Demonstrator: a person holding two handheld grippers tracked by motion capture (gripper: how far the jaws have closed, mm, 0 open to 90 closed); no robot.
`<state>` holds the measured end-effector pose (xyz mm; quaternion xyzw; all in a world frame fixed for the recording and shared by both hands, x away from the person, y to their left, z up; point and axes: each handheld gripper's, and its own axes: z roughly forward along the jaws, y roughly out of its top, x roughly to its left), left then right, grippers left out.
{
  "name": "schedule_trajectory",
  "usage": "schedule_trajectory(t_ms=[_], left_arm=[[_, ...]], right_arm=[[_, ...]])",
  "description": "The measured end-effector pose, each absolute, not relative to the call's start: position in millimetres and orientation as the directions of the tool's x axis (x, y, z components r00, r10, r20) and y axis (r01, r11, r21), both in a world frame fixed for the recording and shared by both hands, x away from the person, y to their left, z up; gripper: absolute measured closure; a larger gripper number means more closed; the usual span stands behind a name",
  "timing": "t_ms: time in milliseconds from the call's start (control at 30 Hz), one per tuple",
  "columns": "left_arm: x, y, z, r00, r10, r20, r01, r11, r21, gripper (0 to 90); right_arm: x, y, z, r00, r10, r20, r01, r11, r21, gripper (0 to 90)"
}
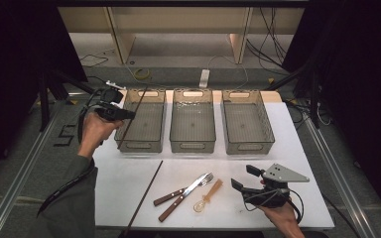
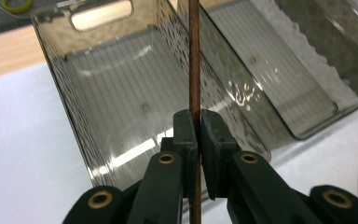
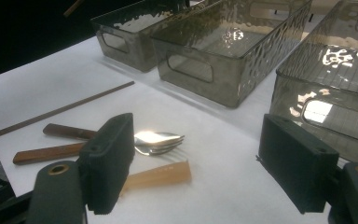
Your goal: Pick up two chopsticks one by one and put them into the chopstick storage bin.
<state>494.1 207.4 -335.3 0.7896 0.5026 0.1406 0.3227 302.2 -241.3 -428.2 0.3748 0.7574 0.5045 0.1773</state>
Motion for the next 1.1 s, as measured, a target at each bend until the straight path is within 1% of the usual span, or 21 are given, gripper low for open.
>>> schedule_trajectory(t_ms=[200, 333, 500, 567, 700, 767, 867, 967, 1033, 1100], left_arm=[[506.2, 204.9, -333.1, 0.452, 0.889, -0.079, 0.688, -0.291, 0.665, 84.8], [517.8, 209.7, -336.6, 0.424, 0.901, -0.092, 0.697, -0.259, 0.668, 84.8], [526.2, 211.6, -336.2, 0.404, 0.912, -0.069, 0.689, -0.254, 0.678, 84.8], [529.8, 213.2, -336.3, 0.399, 0.914, -0.078, 0.689, -0.242, 0.683, 84.8], [536.1, 215.2, -342.7, 0.383, 0.921, -0.073, 0.692, -0.233, 0.683, 84.8], [537.4, 215.4, -347.1, 0.373, 0.926, -0.055, 0.686, -0.235, 0.688, 84.8], [539.5, 215.2, -353.3, 0.365, 0.929, -0.063, 0.691, -0.224, 0.687, 84.8], [540.7, 210.7, -357.5, 0.378, 0.925, -0.040, 0.688, -0.252, 0.681, 84.8], [542.3, 208.9, -359.6, 0.373, 0.926, -0.052, 0.690, -0.240, 0.682, 84.8], [543.1, 206.4, -361.5, 0.380, 0.925, -0.035, 0.688, -0.256, 0.679, 84.7]], right_arm=[[301.9, -240.9, -428.2, -0.658, 0.745, 0.108, 0.387, 0.211, 0.897, 27.4], [302.1, -240.7, -428.3, -0.657, 0.746, 0.107, 0.388, 0.213, 0.897, 27.4], [302.2, -241.6, -428.0, -0.656, 0.746, 0.112, 0.390, 0.208, 0.897, 27.4], [302.4, -241.4, -428.0, -0.657, 0.746, 0.114, 0.390, 0.207, 0.897, 27.4], [301.8, -240.3, -428.0, -0.661, 0.742, 0.111, 0.388, 0.211, 0.897, 27.4], [301.7, -240.7, -427.9, -0.660, 0.743, 0.112, 0.388, 0.210, 0.898, 27.4], [302.0, -241.5, -428.0, -0.658, 0.744, 0.118, 0.392, 0.204, 0.897, 27.4], [302.0, -240.9, -428.2, -0.662, 0.741, 0.115, 0.391, 0.209, 0.896, 27.4], [301.8, -240.1, -428.3, -0.663, 0.739, 0.114, 0.390, 0.212, 0.896, 27.4], [301.8, -240.1, -428.3, -0.663, 0.740, 0.116, 0.391, 0.211, 0.896, 27.4]])
